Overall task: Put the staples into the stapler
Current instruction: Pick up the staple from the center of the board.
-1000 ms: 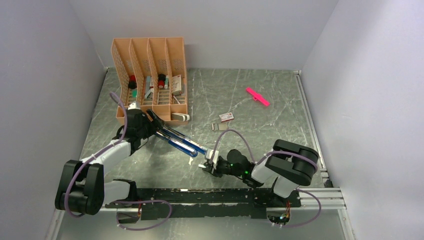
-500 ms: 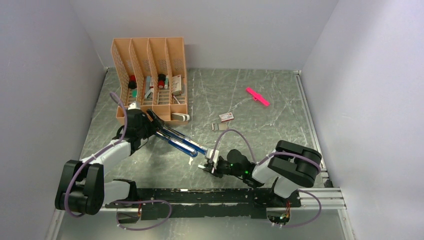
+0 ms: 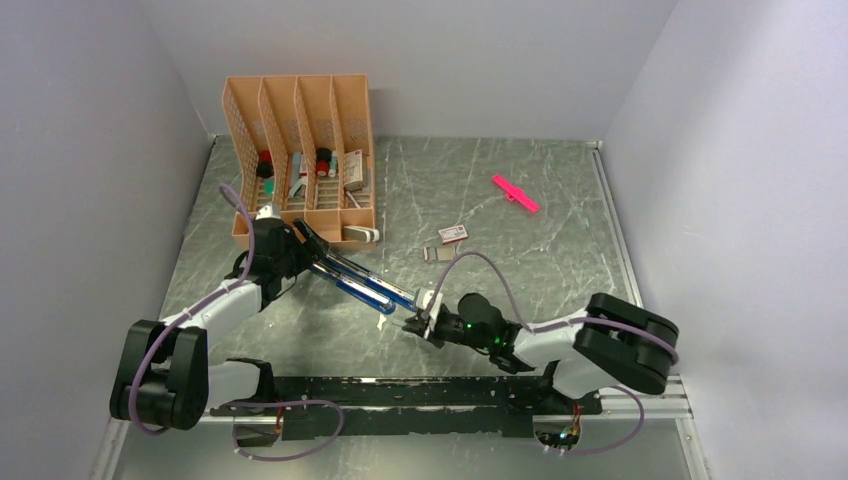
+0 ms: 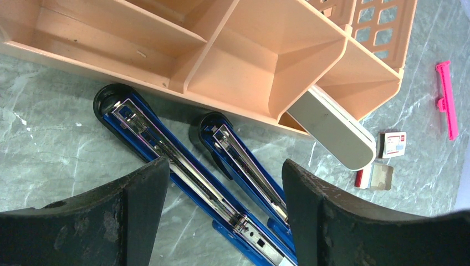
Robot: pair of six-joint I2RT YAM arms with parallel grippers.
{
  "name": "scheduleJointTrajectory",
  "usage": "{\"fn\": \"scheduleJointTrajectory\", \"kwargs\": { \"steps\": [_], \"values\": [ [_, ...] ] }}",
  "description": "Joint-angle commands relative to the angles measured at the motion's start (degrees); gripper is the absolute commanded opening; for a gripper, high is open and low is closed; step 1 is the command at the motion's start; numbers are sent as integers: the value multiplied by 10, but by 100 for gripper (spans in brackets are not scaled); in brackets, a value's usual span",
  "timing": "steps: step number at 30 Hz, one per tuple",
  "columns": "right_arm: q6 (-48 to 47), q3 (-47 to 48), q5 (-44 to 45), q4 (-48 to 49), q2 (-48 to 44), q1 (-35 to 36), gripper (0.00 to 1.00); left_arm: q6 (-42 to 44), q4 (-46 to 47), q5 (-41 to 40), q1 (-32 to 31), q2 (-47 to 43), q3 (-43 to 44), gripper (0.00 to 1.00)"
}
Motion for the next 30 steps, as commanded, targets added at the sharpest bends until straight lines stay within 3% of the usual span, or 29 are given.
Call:
{"fn": "scheduleJointTrajectory", "kwargs": {
  "steps": [1,7,12,22,30],
  "values": [
    [1,44,23,-19,-56,2,0,1,8,2,-4,-9,10,78],
    [39,107,79,-44,-55,-9,0,-1,17,3,-4,-14,1,78],
    [44,184,103,-141,-24,-12,0,-1,22,3,-3,-16,-5,78],
    [59,318,75,-337,44,-54,0,-1,35,4,-4,-15,-10,78],
    [55,377,96,-417,94,-55,0,-1,38,3,-4,-14,-14,78]
  ]
}}
